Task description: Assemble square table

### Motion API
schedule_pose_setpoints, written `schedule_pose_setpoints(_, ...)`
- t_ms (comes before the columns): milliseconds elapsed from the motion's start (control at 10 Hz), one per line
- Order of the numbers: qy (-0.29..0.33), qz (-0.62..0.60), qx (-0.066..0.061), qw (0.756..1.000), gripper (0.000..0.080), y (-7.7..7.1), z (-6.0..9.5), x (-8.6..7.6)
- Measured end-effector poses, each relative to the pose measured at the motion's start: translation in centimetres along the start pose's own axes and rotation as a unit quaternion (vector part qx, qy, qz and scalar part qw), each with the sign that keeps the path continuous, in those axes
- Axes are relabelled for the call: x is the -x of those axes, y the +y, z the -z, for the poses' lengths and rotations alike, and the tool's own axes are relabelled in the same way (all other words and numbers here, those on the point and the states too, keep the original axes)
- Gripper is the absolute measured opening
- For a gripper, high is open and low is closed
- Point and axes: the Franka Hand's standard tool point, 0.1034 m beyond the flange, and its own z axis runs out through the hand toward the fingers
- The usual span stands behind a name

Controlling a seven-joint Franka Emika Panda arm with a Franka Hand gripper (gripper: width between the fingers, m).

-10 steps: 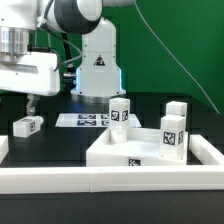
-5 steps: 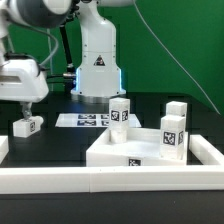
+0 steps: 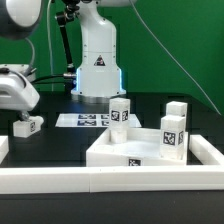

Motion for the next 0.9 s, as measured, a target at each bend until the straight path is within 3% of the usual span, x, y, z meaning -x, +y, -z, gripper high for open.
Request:
schedule_pose_setpoints(400,-0.107,0.005,0.001,0.994,0.0649,-0.7,0.3,-0.1)
schedule_pose_setpoints(900,-0.100,0.022,0.007,0.995,0.0649,-2.2,-0.1,-0.8)
